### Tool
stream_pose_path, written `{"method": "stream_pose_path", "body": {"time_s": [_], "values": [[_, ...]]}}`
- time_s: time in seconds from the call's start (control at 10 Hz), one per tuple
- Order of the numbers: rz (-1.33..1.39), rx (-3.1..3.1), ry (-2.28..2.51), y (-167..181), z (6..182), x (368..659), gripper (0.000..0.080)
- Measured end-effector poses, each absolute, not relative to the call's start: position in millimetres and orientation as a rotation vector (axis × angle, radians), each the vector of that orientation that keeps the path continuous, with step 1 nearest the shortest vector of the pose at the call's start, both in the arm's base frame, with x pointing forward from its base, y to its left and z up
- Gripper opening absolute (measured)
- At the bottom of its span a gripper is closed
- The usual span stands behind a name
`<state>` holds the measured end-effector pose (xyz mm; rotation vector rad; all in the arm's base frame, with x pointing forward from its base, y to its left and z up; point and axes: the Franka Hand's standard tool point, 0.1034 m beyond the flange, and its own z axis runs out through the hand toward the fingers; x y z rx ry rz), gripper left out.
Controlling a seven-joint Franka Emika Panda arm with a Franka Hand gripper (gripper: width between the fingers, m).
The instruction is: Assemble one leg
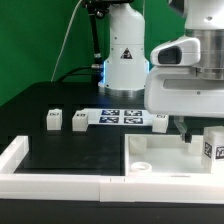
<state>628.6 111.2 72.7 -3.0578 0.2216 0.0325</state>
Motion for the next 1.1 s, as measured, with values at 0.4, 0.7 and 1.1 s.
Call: {"method": "stream_pose_path", "body": {"time_s": [0.4,0.7,1.1], "values": [[0.005,-3.074,-0.034,108.5,71.8,629.5,0.0629],[0.008,-3.074,0.032,108.5,71.7,629.5,0.0290],[0.025,-2.989,0.722,112.1,72.5,629.0,0.0291]]}}
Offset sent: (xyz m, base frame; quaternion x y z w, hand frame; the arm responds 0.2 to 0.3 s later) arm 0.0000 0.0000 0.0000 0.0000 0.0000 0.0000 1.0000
